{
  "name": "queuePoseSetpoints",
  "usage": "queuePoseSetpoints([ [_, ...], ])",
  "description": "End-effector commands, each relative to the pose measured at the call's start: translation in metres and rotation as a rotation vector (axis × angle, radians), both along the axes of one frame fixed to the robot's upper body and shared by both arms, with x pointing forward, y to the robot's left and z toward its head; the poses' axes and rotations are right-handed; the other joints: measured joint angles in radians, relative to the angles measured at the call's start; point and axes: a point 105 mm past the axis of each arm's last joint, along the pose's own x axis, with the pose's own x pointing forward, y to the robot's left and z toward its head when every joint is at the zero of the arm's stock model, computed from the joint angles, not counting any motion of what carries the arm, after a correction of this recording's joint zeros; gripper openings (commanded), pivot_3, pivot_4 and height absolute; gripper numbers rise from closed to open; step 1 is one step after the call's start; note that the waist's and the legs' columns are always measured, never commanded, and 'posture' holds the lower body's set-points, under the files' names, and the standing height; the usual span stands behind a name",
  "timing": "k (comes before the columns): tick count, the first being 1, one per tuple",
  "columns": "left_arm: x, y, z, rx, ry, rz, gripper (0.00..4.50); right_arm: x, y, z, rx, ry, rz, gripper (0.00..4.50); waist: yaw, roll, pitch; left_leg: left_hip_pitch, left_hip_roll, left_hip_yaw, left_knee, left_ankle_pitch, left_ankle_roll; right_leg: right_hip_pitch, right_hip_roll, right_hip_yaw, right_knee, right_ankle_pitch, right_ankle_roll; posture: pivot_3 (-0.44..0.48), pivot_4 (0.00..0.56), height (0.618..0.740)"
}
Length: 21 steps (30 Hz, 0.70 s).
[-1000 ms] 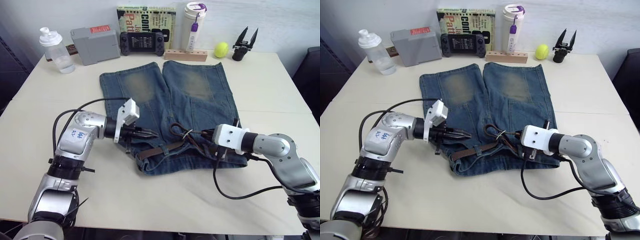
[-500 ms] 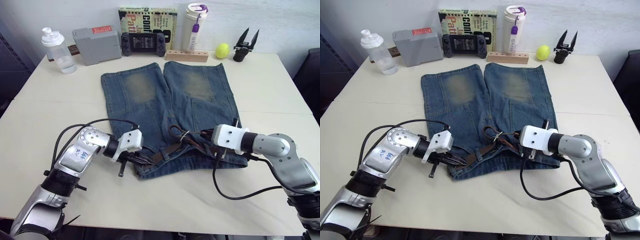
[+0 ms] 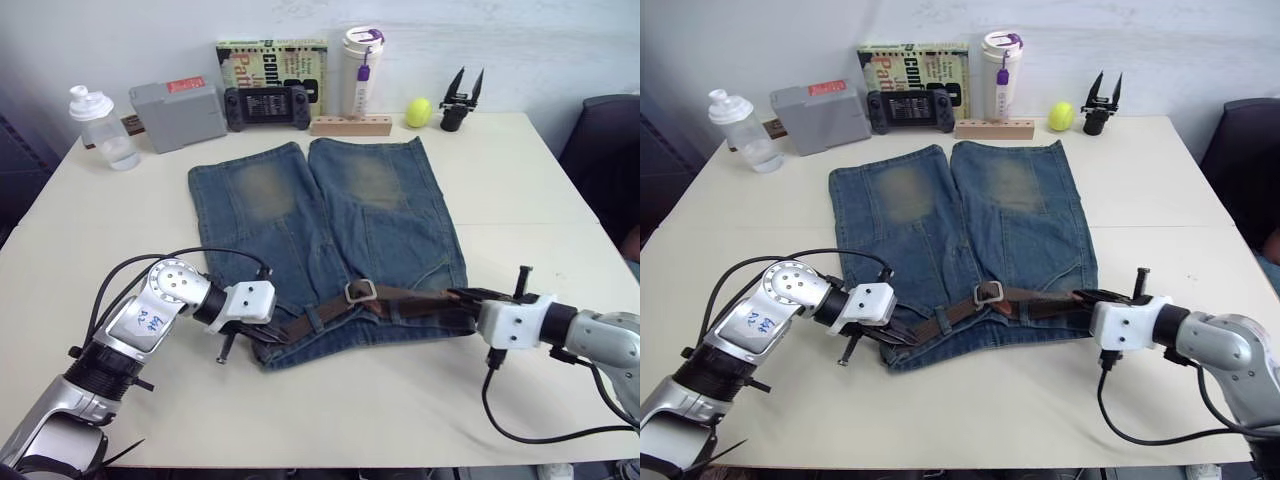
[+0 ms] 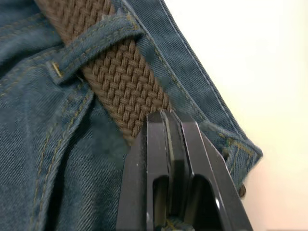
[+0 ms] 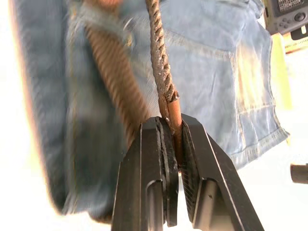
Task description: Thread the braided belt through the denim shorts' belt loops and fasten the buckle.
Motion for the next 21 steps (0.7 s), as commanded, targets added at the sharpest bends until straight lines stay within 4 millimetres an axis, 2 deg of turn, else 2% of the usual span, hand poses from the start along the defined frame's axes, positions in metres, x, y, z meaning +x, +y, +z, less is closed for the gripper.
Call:
queuePoseSetpoints([
  [1,-0.040,0.055,-0.069,0.330,0.276,0.020,0.05,0.005,-0.024,0.005,-0.061,-0.050,-0.043,0.00,-0.009,0.003,-0.004,0.000,0.002,0.000,0.000,0.000,-0.001,0.000,0.002,0.000,0.000,0.000,-0.001,0.000,0.150,0.697],
  [6,-0.046,0.080,-0.077,0.434,0.272,0.012,0.05,0.011,-0.042,0.001,-0.126,-0.070,-0.062,0.00,-0.012,0.004,-0.009,0.017,0.009,0.004,-0.001,-0.009,-0.004,0.011,0.009,0.005,0.003,-0.008,-0.009,0.000,0.150,0.697],
  [9,-0.047,0.092,-0.082,0.494,0.249,-0.001,0.05,0.014,-0.051,-0.002,-0.156,-0.077,-0.066,0.00,-0.010,0.006,-0.012,0.029,0.011,0.004,-0.009,-0.014,-0.013,0.017,0.011,0.009,0.003,-0.012,-0.013,0.000,0.150,0.697],
  [14,-0.047,0.108,-0.087,0.574,0.210,-0.025,0.05,0.020,-0.065,-0.011,-0.207,-0.080,-0.080,0.00,-0.010,0.016,-0.020,0.034,0.018,0.005,-0.014,-0.010,-0.019,0.016,0.022,0.014,0.005,-0.015,-0.019,0.000,0.150,0.697],
  [18,-0.046,0.123,-0.090,0.652,0.181,-0.035,0.05,0.024,-0.064,-0.016,-0.218,-0.085,-0.062,0.00,-0.009,0.019,-0.022,0.041,0.020,0.005,-0.016,-0.011,-0.026,0.018,0.026,0.019,0.006,-0.016,-0.021,0.000,0.150,0.697],
  [21,-0.046,0.132,-0.090,0.690,0.168,-0.033,0.05,0.023,-0.060,-0.025,-0.231,-0.071,-0.038,0.00,-0.010,0.019,-0.022,0.051,0.020,0.003,-0.021,-0.013,-0.030,0.029,0.028,0.022,0.006,-0.024,-0.026,0.000,0.150,0.697],
])
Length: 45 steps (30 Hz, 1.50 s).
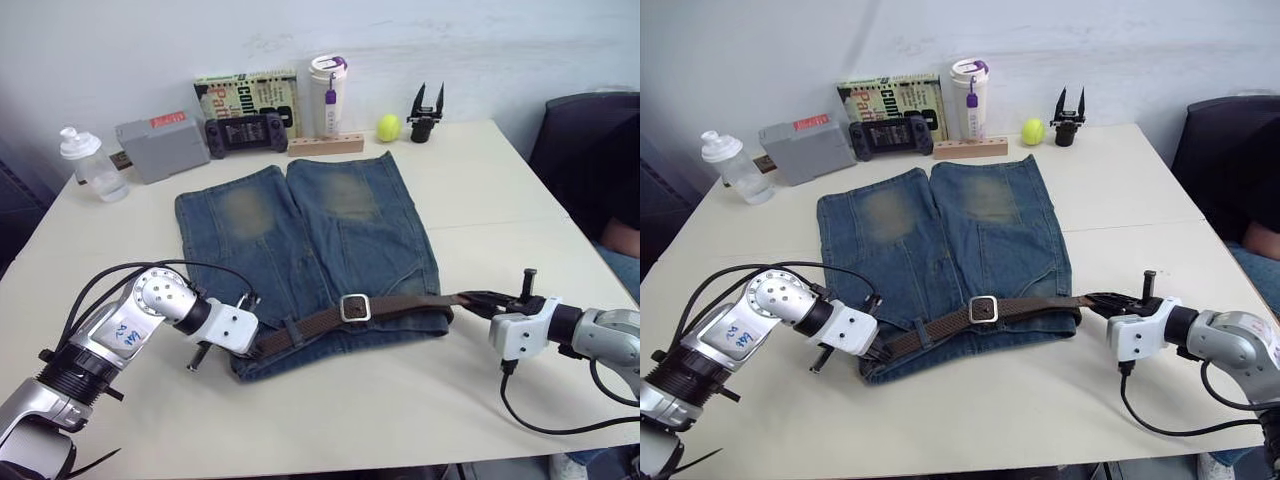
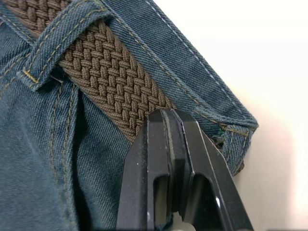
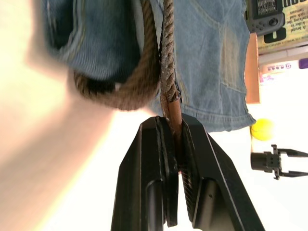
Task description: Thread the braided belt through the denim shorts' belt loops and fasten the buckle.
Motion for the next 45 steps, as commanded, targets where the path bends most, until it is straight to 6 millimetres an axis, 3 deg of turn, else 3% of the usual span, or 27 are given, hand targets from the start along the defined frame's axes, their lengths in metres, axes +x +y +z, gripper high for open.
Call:
queuePoseSetpoints([
  [1,-0.040,0.106,-0.072,0.499,0.268,0.207,0.05,0.004,-0.033,-0.004,-0.075,0.024,-0.117,0.00,0.000,0.000,0.000,0.002,0.000,-0.002,-0.001,-0.001,-0.001,0.001,0.001,0.000,0.000,-0.002,-0.001,0.000,0.150,0.697],
  [6,-0.038,0.115,-0.072,0.526,0.246,0.217,0.05,0.005,-0.033,-0.010,-0.082,0.028,-0.123,0.00,0.001,0.001,-0.001,0.015,0.000,-0.009,-0.010,0.000,-0.009,0.003,0.007,0.002,0.000,-0.008,-0.003,0.000,0.150,0.697],
  [9,-0.036,0.110,-0.072,0.468,0.253,0.241,0.05,0.009,-0.017,-0.003,-0.036,0.006,-0.089,0.00,0.001,0.003,-0.002,0.016,0.001,-0.014,-0.010,0.000,-0.011,0.003,0.016,0.006,0.000,-0.008,-0.004,0.000,0.150,0.697],
  [14,-0.026,0.075,-0.062,0.261,0.274,0.263,0.05,0.007,0.013,-0.004,0.027,0.021,-0.021,0.00,0.002,0.004,-0.002,0.015,0.002,-0.020,-0.012,-0.001,-0.013,0.002,0.021,0.009,0.001,-0.008,-0.006,0.000,0.150,0.697],
  [18,-0.023,0.071,-0.057,0.242,0.264,0.258,0.05,0.006,0.015,-0.010,0.022,0.038,-0.028,0.00,0.002,0.004,-0.002,0.013,0.002,-0.022,-0.013,-0.001,-0.015,-0.001,0.022,0.009,0.001,-0.008,-0.008,0.000,0.150,0.697],
  [22,-0.016,0.053,-0.038,0.082,0.286,0.270,0.05,0.006,0.014,-0.010,0.088,0.070,-0.062,0.00,0.003,0.003,-0.001,0.007,0.002,-0.022,-0.012,-0.001,-0.016,-0.006,0.022,0.009,0.000,-0.008,-0.010,0.000,0.150,0.697],
  [23,-0.016,0.050,-0.035,0.063,0.290,0.269,0.00,0.007,0.015,-0.008,0.100,0.067,-0.062,0.90,0.003,0.002,-0.001,0.005,0.002,-0.022,-0.012,-0.001,-0.015,-0.011,0.022,0.009,0.000,-0.006,-0.011,0.000,0.150,0.697],
  [24,-0.015,0.045,-0.031,0.027,0.300,0.271,0.00,0.007,0.015,-0.005,0.112,0.073,-0.064,1.18,0.003,0.000,0.001,-0.002,0.002,-0.022,-0.010,0.001,-0.012,-0.016,0.022,0.009,0.001,-0.005,-0.012,0.000,0.150,0.697],
  [25,-0.014,0.040,-0.023,-0.019,0.313,0.275,0.00,0.007,0.015,-0.001,0.111,0.078,-0.056,1.77,0.003,-0.003,0.002,-0.005,0.002,-0.021,-0.010,0.002,-0.011,-0.021,0.022,0.009,0.002,-0.002,-0.013,0.000,0.150,0.697],
  [26,-0.012,0.036,-0.015,-0.063,0.320,0.283,0.00,0.007,0.015,0.006,0.117,0.081,-0.053,1.96,0.002,-0.004,0.003,-0.009,0.001,-0.021,-0.010,0.003,-0.011,-0.026,0.022,0.009,0.003,-0.002,-0.013,0.000,0.150,0.697],
  [29,-0.005,0.027,0.011,-0.190,0.334,0.323,0.00,0.009,0.012,0.032,0.169,0.109,-0.071,3.36,0.002,-0.009,0.010,-0.020,0.001,-0.018,-0.008,0.002,-0.010,-0.037,0.022,0.011,0.006,-0.002,-0.013,0.000,0.150,0.697],
  [31,-0.001,0.024,0.029,-0.264,0.336,0.355,0.00,0.009,0.011,0.049,0.222,0.147,-0.089,4.27,0.005,-0.021,0.020,-0.022,0.001,-0.018,-0.008,0.002,-0.010,-0.039,0.022,0.010,0.006,-0.002,-0.013,0.000,0.150,0.697],
  [35,-0.005,0.023,0.068,-0.378,0.376,0.393,0.00,0.004,0.022,0.081,0.354,0.254,-0.102,4.40,0.004,-0.031,0.034,-0.037,0.001,-0.022,0.002,0.002,-0.010,-0.045,0.022,0.008,0.004,-0.001,-0.013,0.000,0.150,0.697],
  [38,-0.009,0.023,0.092,-0.427,0.379,0.418,0.00,-0.003,0.035,0.088,0.375,0.333,-0.091,4.40,0.006,-0.034,0.039,-0.047,0.001,-0.025,0.009,0.000,-0.007,-0.049,0.021,0.004,0.000,0.000,-0.012,0.000,0.150,0.697],
  [41,-0.012,0.023,0.113,-0.478,0.371,0.446,0.00,-0.016,0.057,0.084,0.385,0.411,-0.053,4.40,0.012,-0.034,0.040,-0.051,-0.001,-0.026,0.010,-0.002,-0.004,-0.050,0.019,0.002,-0.003,0.001,-0.011,0.000,0.150,0.697],
  [45,-0.022,0.015,0.126,-0.522,0.369,0.467,0.00,-0.036,0.078,0.055,0.345,0.491,-0.056,4.40,0.031,-0.034,0.041,-0.054,-0.001,-0.029,0.010,-0.003,-0.003,-0.051,0.020,-0.001,-0.005,0.001,-0.011,0.000,0.150,0.697],
])
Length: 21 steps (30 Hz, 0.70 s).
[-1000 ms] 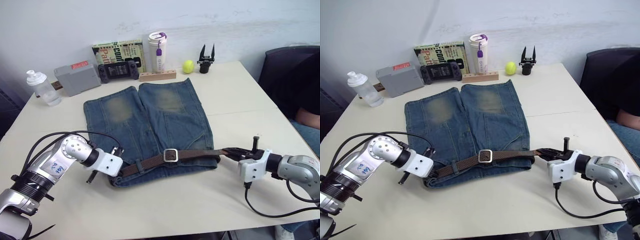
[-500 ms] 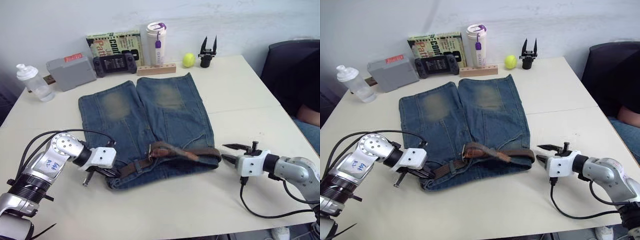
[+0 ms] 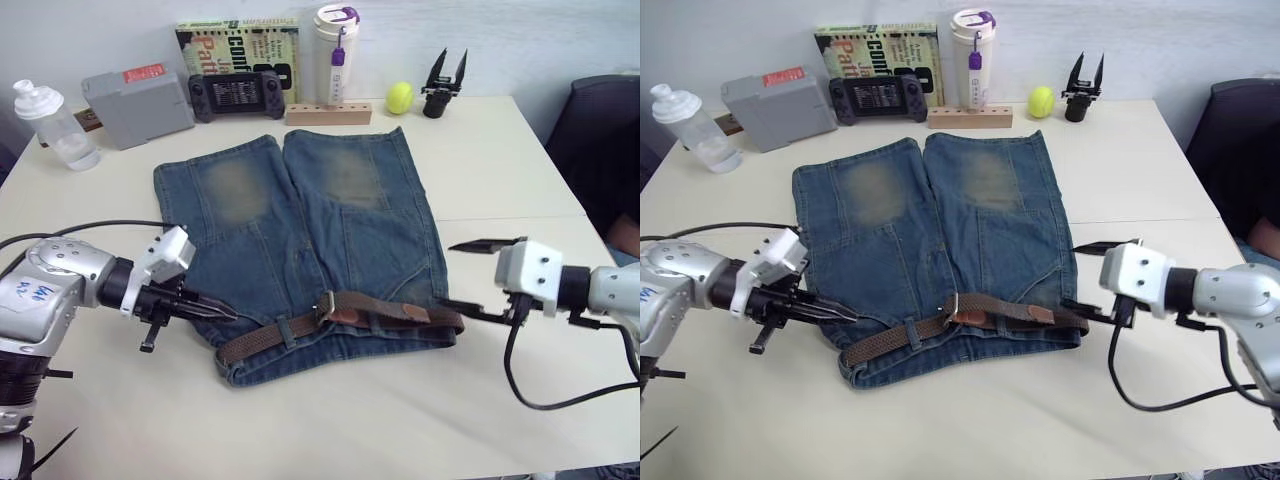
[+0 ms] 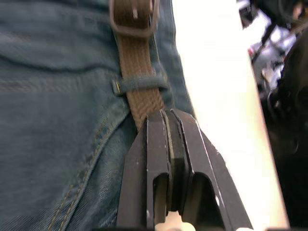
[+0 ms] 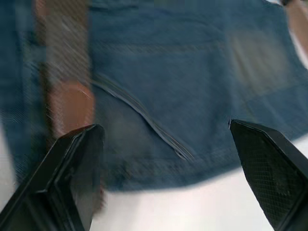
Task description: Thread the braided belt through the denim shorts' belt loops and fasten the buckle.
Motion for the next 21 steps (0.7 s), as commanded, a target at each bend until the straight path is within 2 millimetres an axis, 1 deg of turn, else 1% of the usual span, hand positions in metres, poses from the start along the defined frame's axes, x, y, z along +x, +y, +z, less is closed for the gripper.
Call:
queuePoseSetpoints([
  [1,-0.012,-0.008,0.010,-0.005,-0.035,0.007,0.00,-0.012,0.013,-0.017,-0.019,0.020,0.000,4.40,0.007,0.000,0.000,0.000,0.000,-0.001,0.000,0.000,0.000,0.000,0.000,0.000,-0.001,0.000,0.000,0.000,0.150,0.697],
  [5,-0.016,-0.016,-0.001,0.026,-0.059,0.034,0.00,-0.015,0.008,-0.033,-0.038,0.011,-0.055,4.40,0.014,0.001,0.003,-0.001,-0.002,-0.001,0.002,0.000,0.000,0.001,-0.001,0.000,0.000,0.001,0.002,0.000,0.150,0.697],
  [8,-0.016,-0.023,-0.006,0.021,-0.075,0.045,0.00,-0.013,0.006,-0.039,-0.031,-0.020,-0.100,4.40,0.021,-0.001,0.004,-0.001,-0.002,-0.001,0.004,0.000,0.000,0.001,-0.001,0.000,0.001,0.002,0.003,0.000,0.150,0.697],
  [11,-0.014,-0.028,-0.004,-0.007,-0.080,0.056,0.00,-0.009,0.002,-0.045,-0.061,-0.071,-0.139,4.40,0.023,0.000,0.005,0.000,-0.001,-0.001,0.004,0.002,-0.002,0.000,-0.001,0.000,0.003,0.004,0.003,0.000,0.150,0.697],
  [15,-0.010,-0.031,-0.003,-0.009,-0.093,0.059,0.00,-0.001,-0.002,-0.044,-0.085,-0.161,-0.178,4.40,0.025,-0.001,0.005,0.000,-0.001,-0.002,0.004,0.004,-0.005,0.000,-0.001,0.000,0.004,0.005,0.002,0.000,0.150,0.697],
  [18,-0.008,-0.030,-0.003,0.000,-0.101,0.059,0.00,0.000,-0.003,-0.050,-0.137,-0.191,-0.177,4.40,0.025,-0.001,0.005,0.000,-0.001,-0.002,0.004,0.004,-0.005,0.000,0.000,0.000,0.005,0.005,0.002,0.000,0.150,0.697],
  [21,-0.006,-0.029,-0.003,0.003,-0.102,0.055,0.00,-0.005,-0.002,-0.056,-0.152,-0.188,-0.173,4.40,0.025,-0.001,0.005,0.000,-0.001,-0.002,0.004,0.004,-0.006,0.000,0.000,0.000,0.005,0.005,0.002,0.000,0.150,0.697],
])
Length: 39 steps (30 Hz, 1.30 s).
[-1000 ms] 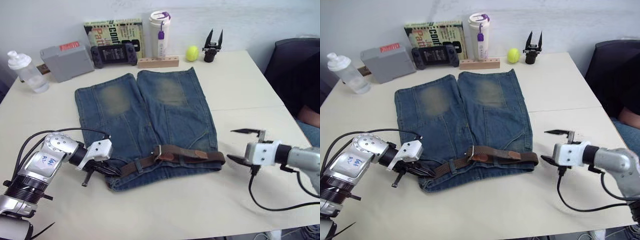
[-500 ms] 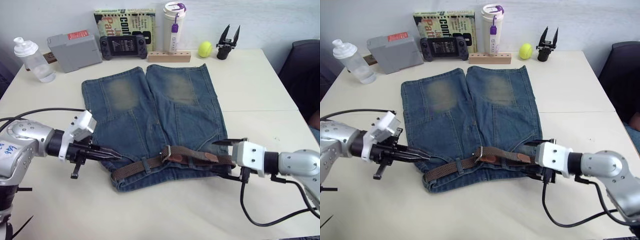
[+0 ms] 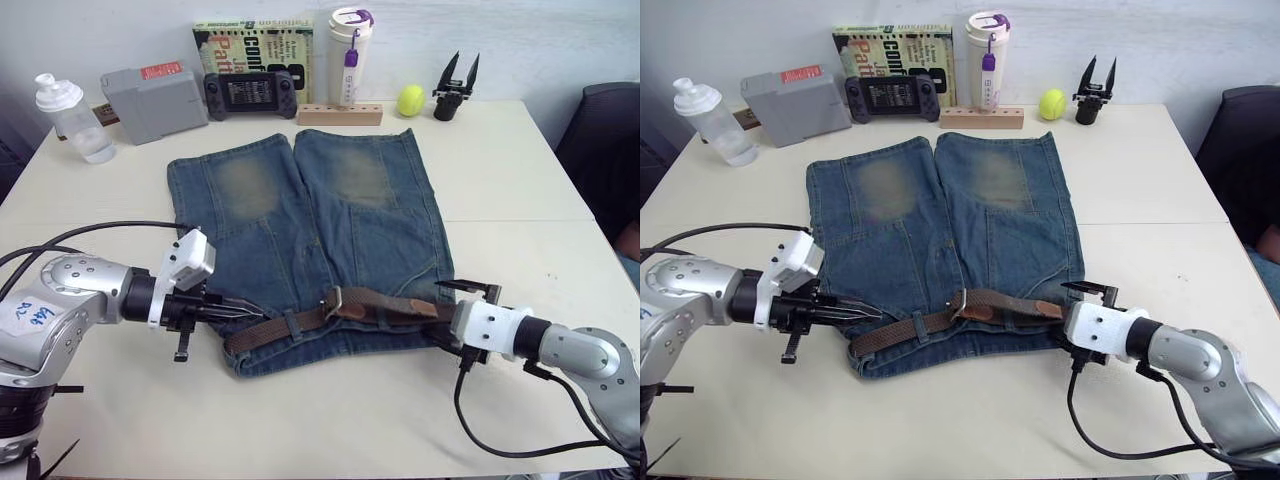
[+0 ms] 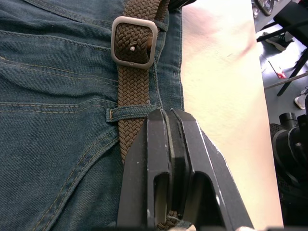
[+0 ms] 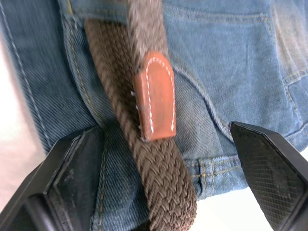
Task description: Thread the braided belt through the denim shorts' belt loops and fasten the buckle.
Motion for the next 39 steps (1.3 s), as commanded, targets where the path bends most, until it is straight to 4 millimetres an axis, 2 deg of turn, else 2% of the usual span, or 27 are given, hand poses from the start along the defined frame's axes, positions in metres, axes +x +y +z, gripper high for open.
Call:
queuePoseSetpoints([
  [1,0.000,0.000,0.005,0.010,-0.033,-0.022,0.00,-0.006,0.002,-0.003,-0.006,-0.013,0.006,4.40,0.000,0.000,0.000,0.000,0.000,0.000,0.000,0.000,0.000,0.000,0.000,0.000,0.000,0.000,0.000,0.000,0.150,0.697],
  [4,0.001,0.001,0.003,0.013,-0.029,-0.025,0.00,-0.014,0.004,0.003,0.110,0.024,-0.002,4.40,0.001,0.000,0.000,0.000,0.000,0.000,0.000,0.000,0.000,0.000,0.000,0.000,0.000,0.000,0.000,0.000,0.150,0.697],
  [8,0.003,0.003,-0.002,0.031,-0.030,-0.028,0.00,-0.022,-0.003,0.013,0.115,0.045,0.025,4.40,0.000,0.000,0.000,0.000,-0.001,0.000,0.001,0.001,0.001,0.001,0.000,0.000,0.000,0.000,0.000,0.000,0.150,0.697],
  [11,0.009,0.001,-0.002,0.029,-0.037,-0.019,0.00,-0.021,-0.014,0.000,0.053,0.085,-0.009,4.40,-0.001,0.000,0.000,0.000,0.000,0.000,0.002,0.001,0.002,0.001,0.000,0.000,0.001,0.001,0.000,0.000,0.150,0.697],
  [15,0.010,-0.001,-0.001,0.015,-0.043,-0.015,0.00,-0.007,-0.019,-0.008,0.032,0.062,-0.053,4.40,-0.002,0.000,0.000,0.001,0.000,0.000,0.003,0.002,0.002,0.001,0.000,0.000,0.002,0.002,-0.001,0.000,0.150,0.697],
  [17,0.009,0.000,0.000,0.015,-0.040,-0.011,0.00,-0.003,-0.017,-0.008,0.048,0.056,-0.060,3.89,-0.003,0.000,0.000,0.001,0.000,0.000,0.003,0.002,0.001,0.000,0.000,0.000,0.003,0.002,-0.001,0.000,0.150,0.697],
  [20,0.005,0.004,0.000,0.022,-0.031,-0.008,0.00,-0.002,-0.015,-0.007,0.071,0.063,-0.063,2.70,-0.002,0.000,0.000,0.001,0.000,0.000,0.003,0.003,0.001,0.000,0.000,0.000,0.003,0.002,-0.001,0.000,0.150,0.697],
  [25,-0.009,0.001,-0.008,0.021,0.001,-0.035,0.00,0.000,-0.012,-0.005,0.102,0.076,-0.058,0.31,-0.002,0.000,0.000,0.000,0.000,0.000,0.004,0.003,0.001,0.001,0.000,0.000,0.003,0.002,-0.001,0.000,0.150,0.697],
  [26,-0.013,-0.002,-0.011,0.022,0.003,-0.042,0.00,0.000,-0.011,-0.004,0.104,0.078,-0.055,0.02,-0.003,0.000,0.000,0.000,0.001,0.000,0.005,0.003,0.001,0.001,0.000,0.000,0.003,0.002,-0.001,0.000,0.150,0.697],
  [37,-0.015,-0.004,-0.044,0.137,-0.044,0.025,0.00,0.002,-0.007,-0.006,0.113,0.095,-0.055,0.02,-0.001,0.000,0.000,0.000,0.002,-0.001,0.010,0.001,0.004,0.000,0.000,0.001,0.010,0.003,-0.002,0.000,0.150,0.697],
  [38,-0.013,-0.007,-0.043,0.112,-0.053,0.044,0.53,0.002,-0.008,-0.007,0.114,0.095,-0.057,0.00,-0.001,0.000,0.000,0.000,0.002,-0.001,0.010,0.001,0.004,0.000,0.000,0.001,0.011,0.003,-0.002,0.000,0.150,0.697],
  [39,-0.014,-0.009,-0.041,0.092,-0.056,0.039,0.68,0.002,-0.008,-0.007,0.114,0.096,-0.059,0.00,-0.001,0.000,0.000,0.000,0.002,-0.001,0.010,0.001,0.004,0.000,0.000,0.001,0.011,0.003,-0.002,0.000,0.150,0.697],
])
